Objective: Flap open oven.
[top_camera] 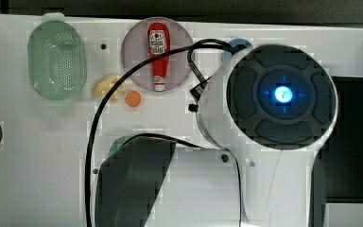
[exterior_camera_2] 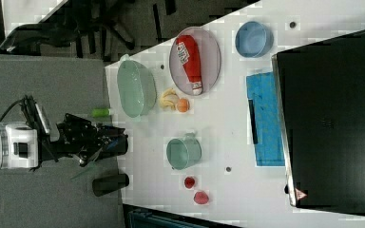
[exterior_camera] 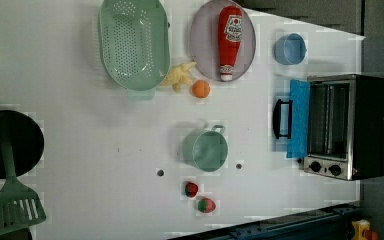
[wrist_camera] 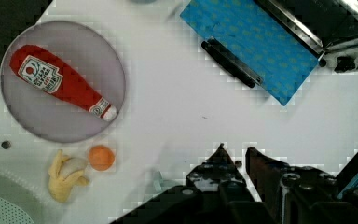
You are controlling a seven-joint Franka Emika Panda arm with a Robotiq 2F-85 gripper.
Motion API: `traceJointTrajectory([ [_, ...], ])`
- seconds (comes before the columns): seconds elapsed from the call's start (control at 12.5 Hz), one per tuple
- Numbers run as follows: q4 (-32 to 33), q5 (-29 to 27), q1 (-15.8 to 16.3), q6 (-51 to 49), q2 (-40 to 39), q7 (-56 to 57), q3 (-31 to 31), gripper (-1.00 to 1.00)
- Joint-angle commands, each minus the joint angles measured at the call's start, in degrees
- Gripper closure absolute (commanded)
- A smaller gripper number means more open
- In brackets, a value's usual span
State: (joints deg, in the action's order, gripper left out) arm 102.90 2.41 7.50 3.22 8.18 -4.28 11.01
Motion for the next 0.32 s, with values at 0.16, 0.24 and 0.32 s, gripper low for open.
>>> traceJointTrajectory([
  [0.16, -0.4, 0.0, -0.1, -0.6, 0.2, -2.6, -0.1, 0.65],
  [0.24, -0.4, 0.0, -0.1, -0.6, 0.2, -2.6, -0.1, 0.65],
  [0.32, -0.4, 0.0, -0.1, -0.6, 0.1, -2.6, -0.1, 0.65],
])
